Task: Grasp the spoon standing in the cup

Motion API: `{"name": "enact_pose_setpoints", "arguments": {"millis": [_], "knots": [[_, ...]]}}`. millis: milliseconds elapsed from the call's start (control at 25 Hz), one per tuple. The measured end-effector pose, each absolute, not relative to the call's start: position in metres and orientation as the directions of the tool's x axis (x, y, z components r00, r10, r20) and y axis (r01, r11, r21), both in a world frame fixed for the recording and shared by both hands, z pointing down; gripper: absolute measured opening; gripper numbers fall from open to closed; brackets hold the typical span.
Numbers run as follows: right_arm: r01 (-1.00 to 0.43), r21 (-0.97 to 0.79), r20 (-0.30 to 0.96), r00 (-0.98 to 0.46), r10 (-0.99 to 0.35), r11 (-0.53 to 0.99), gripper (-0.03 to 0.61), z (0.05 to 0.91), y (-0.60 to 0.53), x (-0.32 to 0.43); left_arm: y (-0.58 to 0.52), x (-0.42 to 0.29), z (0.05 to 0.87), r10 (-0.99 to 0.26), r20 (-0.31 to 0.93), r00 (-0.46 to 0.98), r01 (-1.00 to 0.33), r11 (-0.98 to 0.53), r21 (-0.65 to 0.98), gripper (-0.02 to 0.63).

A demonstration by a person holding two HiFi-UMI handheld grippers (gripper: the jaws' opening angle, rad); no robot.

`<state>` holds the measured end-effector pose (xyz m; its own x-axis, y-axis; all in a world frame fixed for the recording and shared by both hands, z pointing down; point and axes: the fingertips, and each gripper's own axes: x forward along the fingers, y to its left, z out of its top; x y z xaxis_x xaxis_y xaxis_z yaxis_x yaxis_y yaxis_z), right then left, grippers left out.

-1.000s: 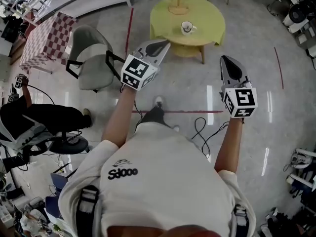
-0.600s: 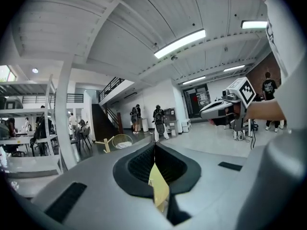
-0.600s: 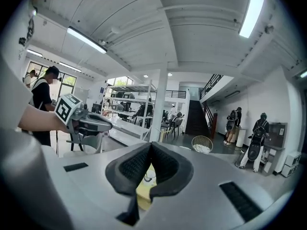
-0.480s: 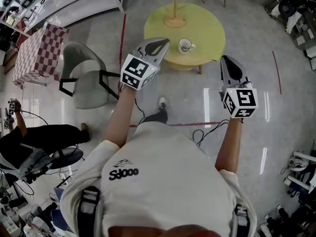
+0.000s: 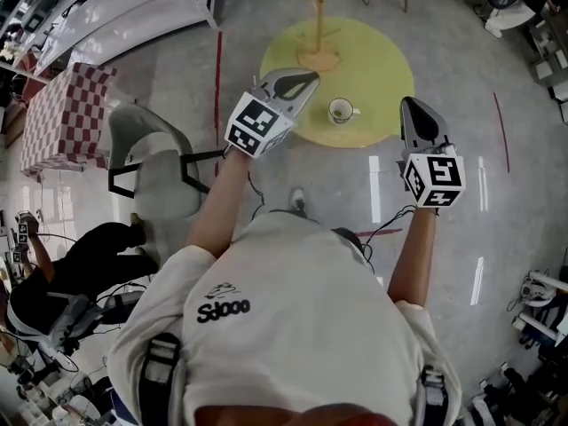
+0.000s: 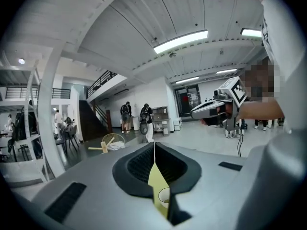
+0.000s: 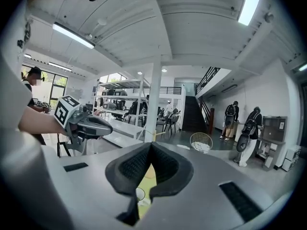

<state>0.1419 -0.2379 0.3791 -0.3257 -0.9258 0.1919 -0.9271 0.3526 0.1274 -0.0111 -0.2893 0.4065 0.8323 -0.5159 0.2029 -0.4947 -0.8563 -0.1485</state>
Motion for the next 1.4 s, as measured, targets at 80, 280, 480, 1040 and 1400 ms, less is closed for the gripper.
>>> {"name": "enact_pose_setpoints", "arguments": {"millis": [80, 280, 480, 1040, 1400], "knots": [[-0.927, 0.124, 0.193, -0.326, -0.925, 0.353, 0.021, 0.384, -0.248, 0.142, -0.296, -0.004, 0.414, -0.483, 0.219, 0.848, -0.460, -0.875, -0.151, 0.028], [-0.924, 0.091, 0.201, -0.349, -0.915, 0.372, 0.021, 0.398, -0.262, 0.155, -0.304, 0.015, 0.427, -0.449, 0.253, 0.857, -0.423, -0.893, -0.152, 0.029], [-0.907, 0.063, 0.214, -0.396, -0.893, 0.417, 0.021, 0.409, -0.279, 0.166, -0.305, 0.031, 0.448, -0.425, 0.311, 0.850, -0.398, -0.905, -0.149, 0.029], [-0.868, 0.061, 0.313, -0.452, -0.835, 0.492, 0.021, 0.450, -0.285, 0.193, -0.281, 0.072, 0.534, -0.323, 0.558, 0.764, -0.296, -0.945, -0.142, 0.147], [-0.856, 0.054, 0.391, -0.455, -0.800, 0.514, 0.021, 0.482, -0.273, 0.178, -0.259, 0.082, 0.599, -0.205, 0.673, 0.710, -0.197, -0.976, -0.089, 0.187]]}}
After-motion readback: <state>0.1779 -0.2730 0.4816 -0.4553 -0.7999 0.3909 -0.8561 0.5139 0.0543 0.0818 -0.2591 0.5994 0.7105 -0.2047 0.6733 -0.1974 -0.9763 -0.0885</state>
